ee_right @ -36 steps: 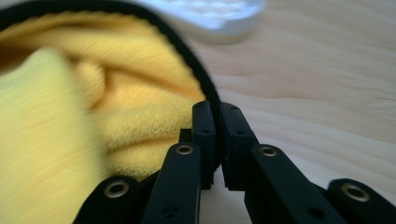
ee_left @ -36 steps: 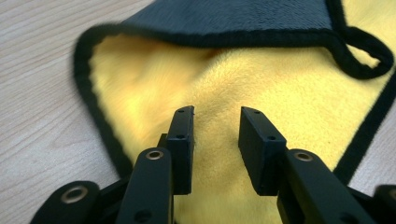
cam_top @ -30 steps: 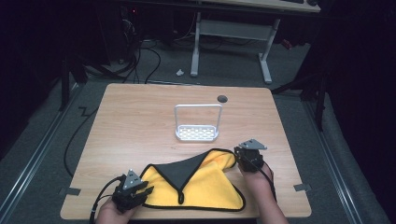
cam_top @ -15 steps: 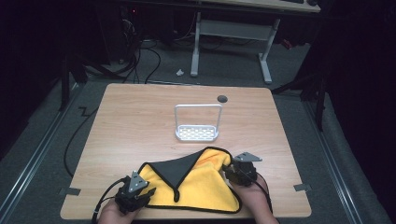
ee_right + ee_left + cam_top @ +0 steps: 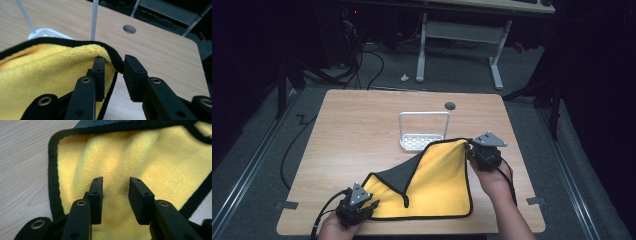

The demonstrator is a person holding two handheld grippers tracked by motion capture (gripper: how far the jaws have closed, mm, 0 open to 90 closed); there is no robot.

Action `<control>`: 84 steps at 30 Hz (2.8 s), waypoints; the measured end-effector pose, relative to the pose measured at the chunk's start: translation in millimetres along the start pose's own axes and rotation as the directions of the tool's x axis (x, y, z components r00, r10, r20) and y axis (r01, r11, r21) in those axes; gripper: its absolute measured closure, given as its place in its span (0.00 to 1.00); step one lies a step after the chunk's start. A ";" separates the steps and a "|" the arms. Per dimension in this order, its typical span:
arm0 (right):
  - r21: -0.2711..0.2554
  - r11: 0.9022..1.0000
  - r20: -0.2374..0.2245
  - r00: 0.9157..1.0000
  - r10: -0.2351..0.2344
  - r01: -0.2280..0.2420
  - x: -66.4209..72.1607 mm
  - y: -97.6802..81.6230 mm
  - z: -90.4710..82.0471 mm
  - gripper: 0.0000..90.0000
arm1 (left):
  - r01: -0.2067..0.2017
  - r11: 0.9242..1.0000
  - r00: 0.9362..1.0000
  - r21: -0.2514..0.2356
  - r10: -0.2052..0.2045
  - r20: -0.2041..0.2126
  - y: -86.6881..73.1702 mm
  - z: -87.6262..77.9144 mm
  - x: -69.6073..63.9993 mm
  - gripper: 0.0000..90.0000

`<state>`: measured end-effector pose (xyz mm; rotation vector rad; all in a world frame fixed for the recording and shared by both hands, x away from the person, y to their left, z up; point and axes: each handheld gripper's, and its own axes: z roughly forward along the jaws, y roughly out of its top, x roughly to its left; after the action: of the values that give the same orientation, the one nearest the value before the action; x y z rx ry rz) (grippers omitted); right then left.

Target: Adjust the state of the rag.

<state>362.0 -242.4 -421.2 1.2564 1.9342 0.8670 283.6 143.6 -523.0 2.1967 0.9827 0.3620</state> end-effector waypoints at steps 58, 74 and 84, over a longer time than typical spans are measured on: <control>0.176 0.982 -0.080 0.993 0.086 -0.070 10.4 -144.2 -28.7 0.80 | -0.068 0.998 0.981 -0.012 0.069 0.183 74.4 65.1 -68.6 0.85; 0.180 0.981 -0.075 0.993 0.092 -0.077 6.0 -148.8 -34.6 0.80 | 0.306 0.940 0.951 -0.152 -0.308 0.012 90.3 31.2 115.5 0.64; 0.117 0.991 -0.097 0.993 0.074 -0.063 16.5 -138.2 -41.6 0.75 | 0.293 0.948 0.956 -0.126 -0.287 0.062 78.9 57.7 103.9 0.50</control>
<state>255.2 -277.9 -512.9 1.3768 2.0560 0.8803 425.4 155.2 -512.7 1.8972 1.2020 0.2344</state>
